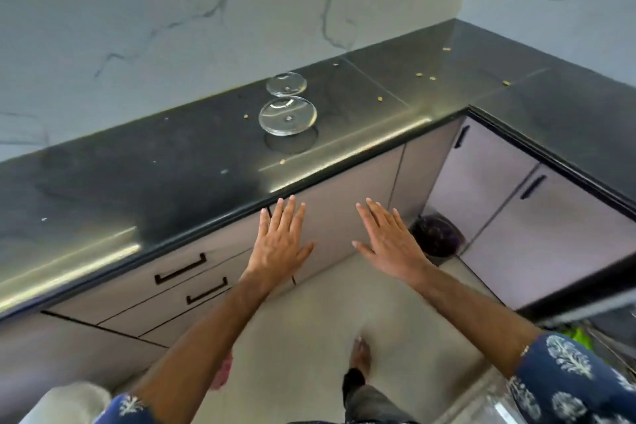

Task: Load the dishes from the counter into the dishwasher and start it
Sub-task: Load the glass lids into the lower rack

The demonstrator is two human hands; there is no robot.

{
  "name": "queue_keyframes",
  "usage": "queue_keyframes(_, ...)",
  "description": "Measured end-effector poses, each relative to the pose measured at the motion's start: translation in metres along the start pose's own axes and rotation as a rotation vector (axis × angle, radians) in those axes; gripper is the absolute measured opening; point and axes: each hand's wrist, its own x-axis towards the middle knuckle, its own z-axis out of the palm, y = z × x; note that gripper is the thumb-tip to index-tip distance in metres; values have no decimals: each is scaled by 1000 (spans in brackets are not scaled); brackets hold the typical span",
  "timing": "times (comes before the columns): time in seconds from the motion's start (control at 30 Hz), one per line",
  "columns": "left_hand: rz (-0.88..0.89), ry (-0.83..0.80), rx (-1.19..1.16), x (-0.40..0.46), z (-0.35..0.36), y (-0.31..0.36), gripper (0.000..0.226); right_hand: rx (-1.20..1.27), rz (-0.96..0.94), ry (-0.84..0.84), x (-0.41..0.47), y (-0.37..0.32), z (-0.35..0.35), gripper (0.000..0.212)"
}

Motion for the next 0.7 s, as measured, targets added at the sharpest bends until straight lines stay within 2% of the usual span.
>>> queue_keyframes(0.13, -63, 42, -267, 62, -7, -44, 68, 108, -40, -36, 94, 20, 0, 80)
queue_keyframes(0.3, -138, 137, -346, 143, -17, -83, 64, 135, -147, -31, 192, 40, -12, 81)
queue_keyframes(0.4, -202, 180, -475, 186, -17, -101, 64, 187, -124, -62, 247, 48, -13, 81)
queue_keyframes(0.5, -327, 160, -776, 230, -11, -123, 65, 408, 4, -108, 298, 51, -10, 79)
queue_keyframes(0.7, -674, 27, -1330, 315, 1, -165, 61, 1152, 572, -215, 382, 48, 3, 75)
